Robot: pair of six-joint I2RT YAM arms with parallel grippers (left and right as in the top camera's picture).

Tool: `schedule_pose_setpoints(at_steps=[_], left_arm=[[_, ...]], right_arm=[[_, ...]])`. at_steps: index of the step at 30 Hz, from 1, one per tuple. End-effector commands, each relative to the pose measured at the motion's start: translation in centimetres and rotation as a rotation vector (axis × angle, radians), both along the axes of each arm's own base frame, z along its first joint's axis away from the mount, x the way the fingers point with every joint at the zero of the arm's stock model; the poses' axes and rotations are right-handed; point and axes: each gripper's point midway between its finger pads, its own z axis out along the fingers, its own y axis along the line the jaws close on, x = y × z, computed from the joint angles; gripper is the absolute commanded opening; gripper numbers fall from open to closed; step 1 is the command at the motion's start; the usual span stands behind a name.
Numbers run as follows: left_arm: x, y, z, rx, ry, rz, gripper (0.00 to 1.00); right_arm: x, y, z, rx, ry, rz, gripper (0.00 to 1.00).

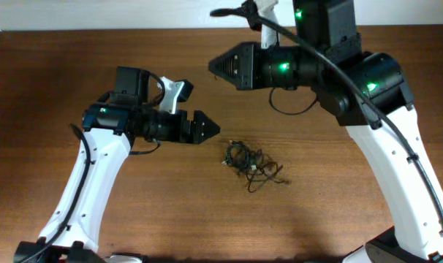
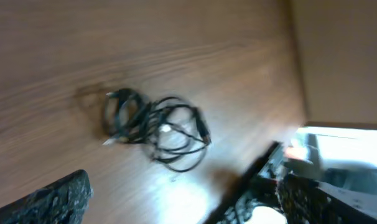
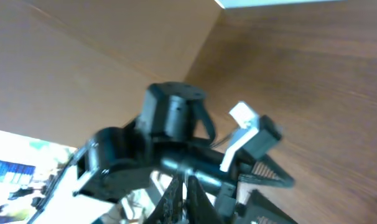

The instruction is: Untangle cables

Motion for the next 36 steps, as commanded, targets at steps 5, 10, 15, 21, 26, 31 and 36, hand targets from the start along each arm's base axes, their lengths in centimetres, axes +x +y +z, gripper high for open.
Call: schedule_pose_setpoints(at_steps=[5, 10, 15, 21, 26, 31, 36], left_arm=[[0.1, 1.7, -2.4, 0.131, 0.084, 0.077, 0.99], [0.2, 4.7, -4.5, 0.308, 0.156, 0.220, 0.99], [1.1, 8.1, -5.3, 0.384, 0.216, 0.410, 0.99], [1.0, 9.4, -5.5, 0.404, 0.233, 0.444, 0.99], [1.1, 9.4, -5.5, 0.401, 0.229, 0.445, 0.99], [0.9, 9.4, -5.6, 0.404, 0.237, 0.443, 0.99], [0.7, 9.4, -5.6, 0.406, 0.243, 0.442, 0.99]], right_arm=[[2.5, -8.1, -7.3, -0.436, 0.071, -0.368, 0.13], [-0.8, -15.7, -18.5, -0.959, 0.350, -0.457, 0.86], [-2.9, -10.3, -27.5, -0.828, 0.578, -0.230, 0.89], [-4.0, -8.9, -33.7, -0.808, 0.642, -0.259, 0.90], [-4.5, -6.9, -36.2, -0.758, 0.622, -0.231, 0.86], [-2.5, -6.1, -36.1, -0.746, 0.514, -0.270, 0.25], [-1.8, -5.4, -34.8, -0.719, 0.462, -0.237, 0.04]])
